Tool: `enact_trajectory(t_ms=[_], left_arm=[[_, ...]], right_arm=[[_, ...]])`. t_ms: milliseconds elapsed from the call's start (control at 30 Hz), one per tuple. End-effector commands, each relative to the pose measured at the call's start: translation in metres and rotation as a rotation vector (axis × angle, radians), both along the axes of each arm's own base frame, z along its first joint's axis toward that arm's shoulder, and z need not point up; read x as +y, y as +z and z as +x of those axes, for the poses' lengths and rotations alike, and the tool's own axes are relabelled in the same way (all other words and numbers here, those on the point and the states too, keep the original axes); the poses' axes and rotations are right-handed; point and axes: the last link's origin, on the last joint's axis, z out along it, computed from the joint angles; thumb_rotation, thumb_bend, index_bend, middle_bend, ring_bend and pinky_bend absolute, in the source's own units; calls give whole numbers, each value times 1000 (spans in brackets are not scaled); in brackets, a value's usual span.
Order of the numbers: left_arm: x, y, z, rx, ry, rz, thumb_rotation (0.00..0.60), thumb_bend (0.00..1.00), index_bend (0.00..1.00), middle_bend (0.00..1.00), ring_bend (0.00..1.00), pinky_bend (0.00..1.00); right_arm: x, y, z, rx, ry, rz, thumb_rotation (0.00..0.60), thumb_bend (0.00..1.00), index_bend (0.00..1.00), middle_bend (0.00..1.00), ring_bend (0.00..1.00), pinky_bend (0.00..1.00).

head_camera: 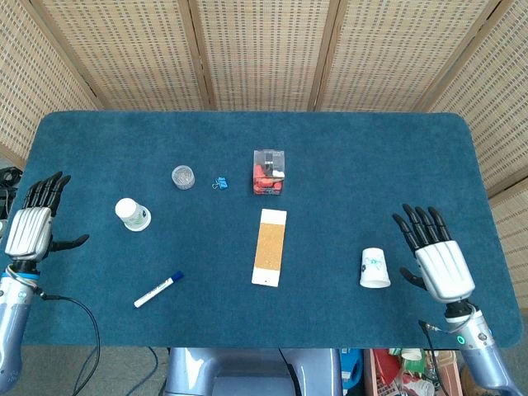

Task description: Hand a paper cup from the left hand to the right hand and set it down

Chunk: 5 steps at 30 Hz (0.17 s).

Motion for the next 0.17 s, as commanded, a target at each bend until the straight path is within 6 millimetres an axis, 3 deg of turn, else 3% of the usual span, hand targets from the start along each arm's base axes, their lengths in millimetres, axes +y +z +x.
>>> enact_trajectory(t_ms=[33,167], left_arm=[[-31,-2,0,29,18,7,600,98,0,0,0,0],[-46,-5,4,60,21,-7,600,98,0,0,0,0]], right_arm=[[16,-2,-13,-62,-71,-42,600,0,0,0,0,0],[22,-3,-21,-83,-91,-79,600,0,0,0,0,0]])
